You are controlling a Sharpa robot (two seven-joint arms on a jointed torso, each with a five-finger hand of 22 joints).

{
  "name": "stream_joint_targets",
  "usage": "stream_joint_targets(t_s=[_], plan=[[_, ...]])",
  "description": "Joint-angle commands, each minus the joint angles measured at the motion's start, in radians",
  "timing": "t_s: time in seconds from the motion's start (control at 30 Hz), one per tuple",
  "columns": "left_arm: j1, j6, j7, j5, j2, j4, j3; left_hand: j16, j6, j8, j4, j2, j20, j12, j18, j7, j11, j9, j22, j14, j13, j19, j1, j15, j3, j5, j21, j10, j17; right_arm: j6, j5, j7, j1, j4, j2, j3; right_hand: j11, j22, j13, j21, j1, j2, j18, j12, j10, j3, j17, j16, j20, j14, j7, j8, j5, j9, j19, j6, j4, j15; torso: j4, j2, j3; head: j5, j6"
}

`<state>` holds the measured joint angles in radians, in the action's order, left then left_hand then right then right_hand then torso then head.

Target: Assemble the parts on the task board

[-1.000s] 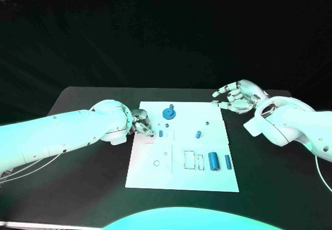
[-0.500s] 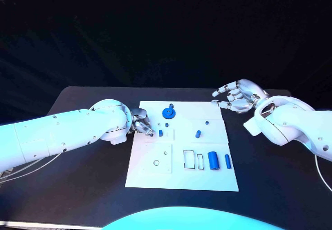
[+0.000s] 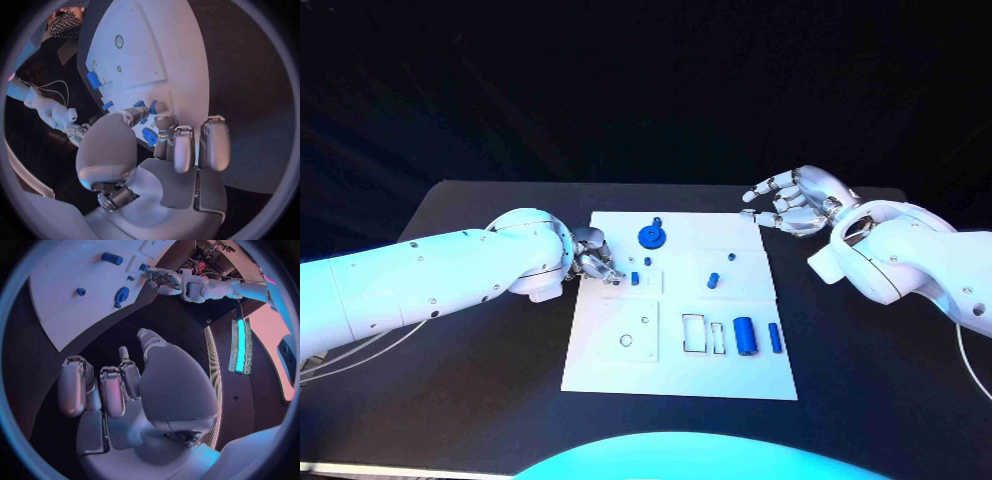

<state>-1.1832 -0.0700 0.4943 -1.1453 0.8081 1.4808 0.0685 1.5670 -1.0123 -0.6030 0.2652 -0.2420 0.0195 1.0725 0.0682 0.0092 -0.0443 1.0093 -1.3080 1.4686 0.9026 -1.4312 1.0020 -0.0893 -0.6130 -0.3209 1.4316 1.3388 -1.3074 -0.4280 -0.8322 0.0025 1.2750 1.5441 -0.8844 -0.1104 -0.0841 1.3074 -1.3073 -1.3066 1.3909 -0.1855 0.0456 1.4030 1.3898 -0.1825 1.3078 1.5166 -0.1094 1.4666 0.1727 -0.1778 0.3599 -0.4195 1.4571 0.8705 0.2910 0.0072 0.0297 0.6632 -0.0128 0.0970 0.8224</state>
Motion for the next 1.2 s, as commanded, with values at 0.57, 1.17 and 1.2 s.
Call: stream_joint_targets(t_s=[0.57,1.17,1.2], plan=[[0.002,0.031,-0.001,0.015,0.005,0.003,-0.004,0.004,-0.007,0.014,0.029,0.018,-0.001,0.001,-0.012,0.008,-0.002,-0.004,-0.008,0.102,0.003,-0.006,-0.063,-0.005,0.156,0.01,-0.003,0.0,-0.263,0.004,-0.001,0.008,-0.001,-0.001,0.001,0.0,0.001,0.088,-0.078,0.005,-0.01,-0.001,0.016,-0.005,-0.004,0.002,0.158,-0.005,0.0,0.076,-0.005,-0.002,0.006,0.002,-0.009,-0.005,-0.004,-0.001,0.0,0.0,0.0012,-0.003,-0.001],[-0.002,0.212,-0.173,0.216,0.042,0.039,-0.047,-0.21,0.192,0.156,0.03,0.041,0.06,-0.252,0.07,0.105,0.085,-0.086,0.415,-0.027,-0.261,0.249,0.031,0.065,0.236,-0.007,-0.309,-0.281,-0.018,0.003,-0.001,0.009,-0.004,-0.004,0.002,0.0,0.001,0.088,-0.078,0.005,-0.01,-0.001,0.016,-0.005,-0.004,0.002,0.158,-0.005,0.0,0.076,-0.005,-0.002,0.006,0.002,-0.009,-0.005,-0.004,-0.001,0.0004,0.001,-0.0004,-0.007,-0.005],[-0.002,0.224,-0.193,0.21,0.042,0.04,-0.048,-0.249,0.21,0.164,0.027,0.041,0.068,-0.253,0.083,0.115,0.095,-0.097,0.478,-0.058,-0.263,0.289,0.055,0.075,0.238,-0.007,-0.363,-0.304,0.022,0.002,-0.001,0.01,-0.004,-0.004,0.002,0.0,0.001,0.088,-0.078,0.005,-0.01,-0.001,0.016,-0.005,-0.004,0.002,0.158,-0.005,0.0,0.076,-0.005,-0.002,0.006,0.002,-0.009,-0.005,-0.004,-0.001,0.0002,0.001,-0.0002,-0.008,-0.006]])
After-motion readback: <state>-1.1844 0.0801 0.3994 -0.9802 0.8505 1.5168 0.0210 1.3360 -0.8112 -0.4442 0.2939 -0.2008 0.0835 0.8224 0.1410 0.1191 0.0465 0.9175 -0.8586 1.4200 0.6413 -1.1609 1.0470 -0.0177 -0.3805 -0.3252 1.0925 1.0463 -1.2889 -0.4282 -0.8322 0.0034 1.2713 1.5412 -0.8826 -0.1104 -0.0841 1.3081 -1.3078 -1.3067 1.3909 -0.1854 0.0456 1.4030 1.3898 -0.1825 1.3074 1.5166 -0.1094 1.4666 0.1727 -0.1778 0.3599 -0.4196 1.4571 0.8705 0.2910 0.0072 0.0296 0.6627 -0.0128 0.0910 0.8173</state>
